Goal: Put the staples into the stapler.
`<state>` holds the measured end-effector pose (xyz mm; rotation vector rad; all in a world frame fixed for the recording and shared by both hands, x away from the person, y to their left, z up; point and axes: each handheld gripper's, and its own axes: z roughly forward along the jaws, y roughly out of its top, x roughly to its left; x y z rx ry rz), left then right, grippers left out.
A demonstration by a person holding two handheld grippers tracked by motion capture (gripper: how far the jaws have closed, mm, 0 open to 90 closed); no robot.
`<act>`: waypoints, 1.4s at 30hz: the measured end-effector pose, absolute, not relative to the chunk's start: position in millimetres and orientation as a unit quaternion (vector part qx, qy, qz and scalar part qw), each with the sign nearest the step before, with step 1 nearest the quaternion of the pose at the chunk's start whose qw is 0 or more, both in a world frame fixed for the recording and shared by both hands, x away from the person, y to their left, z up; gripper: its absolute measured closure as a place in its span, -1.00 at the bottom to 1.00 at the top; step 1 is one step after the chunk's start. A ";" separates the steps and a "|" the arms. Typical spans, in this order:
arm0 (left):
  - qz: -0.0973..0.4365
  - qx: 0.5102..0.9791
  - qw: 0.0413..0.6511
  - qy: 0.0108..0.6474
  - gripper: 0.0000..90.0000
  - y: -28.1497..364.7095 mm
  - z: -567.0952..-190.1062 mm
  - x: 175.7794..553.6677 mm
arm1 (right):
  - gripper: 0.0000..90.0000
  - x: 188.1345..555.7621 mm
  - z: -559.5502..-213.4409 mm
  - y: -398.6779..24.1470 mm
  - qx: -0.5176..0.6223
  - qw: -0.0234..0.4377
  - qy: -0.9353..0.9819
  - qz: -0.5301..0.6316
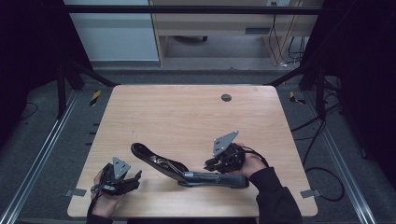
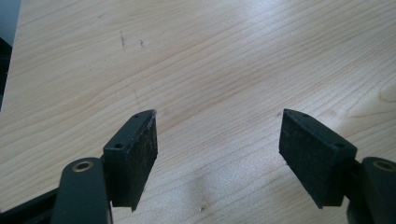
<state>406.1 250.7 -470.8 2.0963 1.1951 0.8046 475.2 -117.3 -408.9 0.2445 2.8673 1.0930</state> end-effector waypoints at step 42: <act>0.300 0.790 0.291 0.448 -0.39 250.7 -471.8 407.0 | 0.73 482.7 -430.2 -100.9 0.046 0.000 0.951 0.307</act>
